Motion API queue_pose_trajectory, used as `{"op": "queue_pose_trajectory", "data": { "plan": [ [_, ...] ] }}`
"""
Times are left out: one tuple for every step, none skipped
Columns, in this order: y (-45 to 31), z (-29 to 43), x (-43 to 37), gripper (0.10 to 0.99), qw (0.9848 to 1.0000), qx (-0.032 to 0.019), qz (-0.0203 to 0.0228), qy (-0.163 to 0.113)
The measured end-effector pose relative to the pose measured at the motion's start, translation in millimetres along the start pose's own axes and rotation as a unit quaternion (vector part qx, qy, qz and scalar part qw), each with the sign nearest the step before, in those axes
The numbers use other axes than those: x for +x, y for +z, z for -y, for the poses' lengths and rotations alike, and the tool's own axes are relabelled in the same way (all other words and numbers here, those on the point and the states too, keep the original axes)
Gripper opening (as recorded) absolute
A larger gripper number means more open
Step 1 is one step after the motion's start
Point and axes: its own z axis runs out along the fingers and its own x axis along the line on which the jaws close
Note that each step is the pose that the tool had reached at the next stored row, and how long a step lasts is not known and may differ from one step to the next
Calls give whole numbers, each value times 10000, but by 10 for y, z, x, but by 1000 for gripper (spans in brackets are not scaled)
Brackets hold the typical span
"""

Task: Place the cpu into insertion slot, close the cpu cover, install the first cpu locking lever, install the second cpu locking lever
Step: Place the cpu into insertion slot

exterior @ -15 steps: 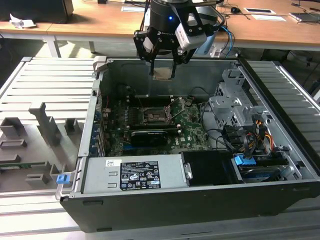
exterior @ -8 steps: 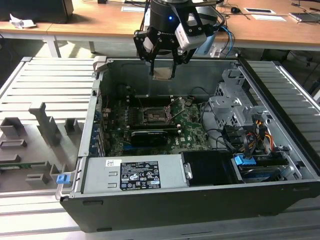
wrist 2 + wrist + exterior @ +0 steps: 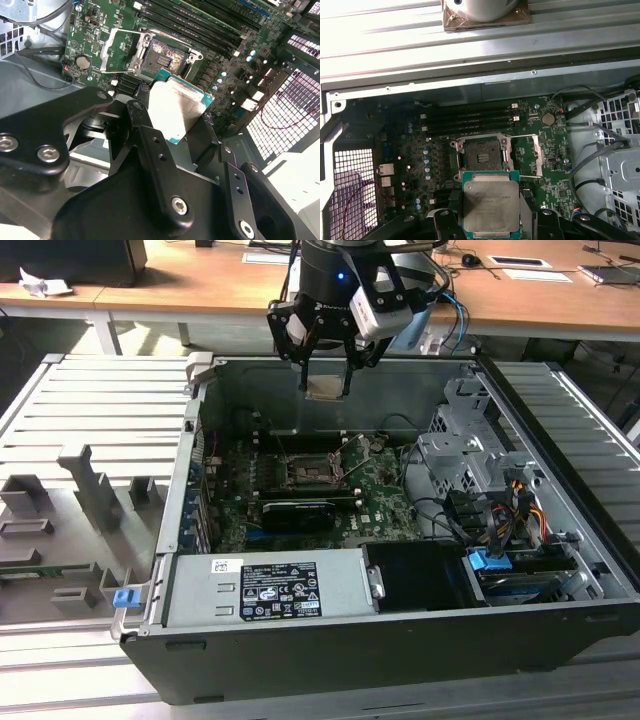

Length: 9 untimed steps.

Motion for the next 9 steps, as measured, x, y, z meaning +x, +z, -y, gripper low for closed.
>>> {"op": "queue_pose_trajectory", "data": {
  "plan": [
    [0, 0, 0, 541, 10000, 0, 0, 0],
    [0, 0, 0, 541, 10000, 0, 0, 0],
    [0, 0, 0, 541, 10000, 0, 0, 0],
    [1, 0, 1, 541, 10000, 0, 0, 1],
    [1, 0, 2, 541, 10000, 0, 0, 3],
    [1, 1, 4, 541, 10000, 0, 1, 7],
    [1, 1, 4, 541, 10000, 0, 1, 11],
    [2, 1, 4, 541, 10000, 0, 1, 13],
    [3, 1, 4, 541, 10000, 0, 1, 17]
  ]
}}
